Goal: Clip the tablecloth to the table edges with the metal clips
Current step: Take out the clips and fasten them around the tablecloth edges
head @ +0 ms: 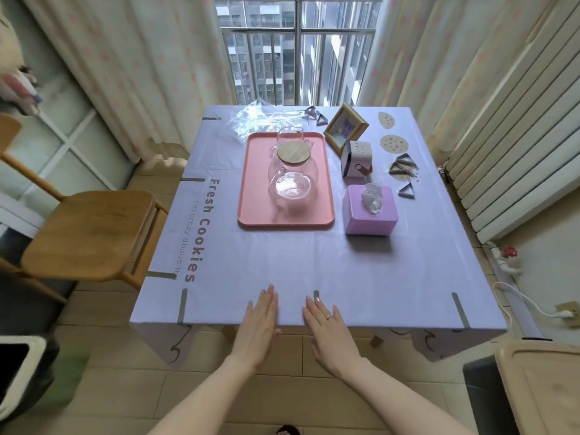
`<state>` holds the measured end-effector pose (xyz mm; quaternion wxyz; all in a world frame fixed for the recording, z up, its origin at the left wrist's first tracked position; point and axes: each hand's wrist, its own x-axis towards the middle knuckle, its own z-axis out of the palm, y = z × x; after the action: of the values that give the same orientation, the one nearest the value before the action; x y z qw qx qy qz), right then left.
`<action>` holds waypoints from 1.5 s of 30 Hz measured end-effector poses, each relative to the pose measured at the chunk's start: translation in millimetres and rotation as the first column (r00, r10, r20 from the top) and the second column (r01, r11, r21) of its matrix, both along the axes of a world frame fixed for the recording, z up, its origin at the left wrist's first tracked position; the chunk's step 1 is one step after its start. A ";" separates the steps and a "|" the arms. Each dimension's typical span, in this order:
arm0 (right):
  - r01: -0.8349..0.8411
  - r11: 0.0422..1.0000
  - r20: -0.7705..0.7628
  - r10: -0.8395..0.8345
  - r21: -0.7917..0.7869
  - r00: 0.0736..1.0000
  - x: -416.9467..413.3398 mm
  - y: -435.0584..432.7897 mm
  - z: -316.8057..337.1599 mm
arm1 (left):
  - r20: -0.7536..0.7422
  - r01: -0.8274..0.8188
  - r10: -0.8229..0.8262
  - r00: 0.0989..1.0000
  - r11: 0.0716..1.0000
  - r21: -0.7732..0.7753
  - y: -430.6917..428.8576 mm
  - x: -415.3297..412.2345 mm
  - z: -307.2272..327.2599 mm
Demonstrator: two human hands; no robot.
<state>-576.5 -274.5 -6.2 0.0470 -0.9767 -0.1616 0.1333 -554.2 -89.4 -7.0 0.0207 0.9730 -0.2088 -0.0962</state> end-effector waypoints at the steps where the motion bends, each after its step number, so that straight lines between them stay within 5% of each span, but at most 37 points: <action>1: -0.023 1.000 0.001 0.023 0.014 1.000 -2.2 9.9 -1.1 | -0.009 -0.035 0.035 0.999 0.999 0.034 16.6 -2.6 1.1; 7: -0.066 0.997 -0.036 0.068 0.051 0.997 -8.3 80.4 -2.3 | 0.010 -0.226 0.226 0.974 0.965 0.132 115.9 -14.8 -9.0; 14: -0.090 0.984 -0.103 0.107 0.152 0.989 8.8 155.3 22.0 | -0.016 -0.271 0.270 0.963 0.962 -0.042 171.5 -4.4 -10.7; 19: -0.086 0.981 -0.097 0.103 0.172 0.990 27.1 201.3 23.3 | -0.041 -0.224 0.220 0.975 0.962 -0.156 192.5 14.2 -5.4; 26: -0.076 0.991 -0.146 0.092 0.110 0.985 40.6 232.9 14.6 | -0.021 -0.087 0.085 0.996 0.990 -0.110 210.0 23.3 -16.7; 38: -0.101 0.993 -0.067 0.106 0.068 0.992 40.0 241.4 5.4 | 0.032 -0.100 0.101 0.994 0.995 -0.029 205.6 25.7 -17.4; 45: -0.095 0.994 -0.079 0.099 0.055 0.992 38.8 238.5 2.4 | 0.016 -0.069 0.074 0.997 0.974 -0.217 212.9 36.4 0.8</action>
<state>-537.7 -36.0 -3.8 0.0722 -0.9598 -0.2104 0.1712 -517.8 123.6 -6.2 0.1273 0.9729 -0.1832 -0.0606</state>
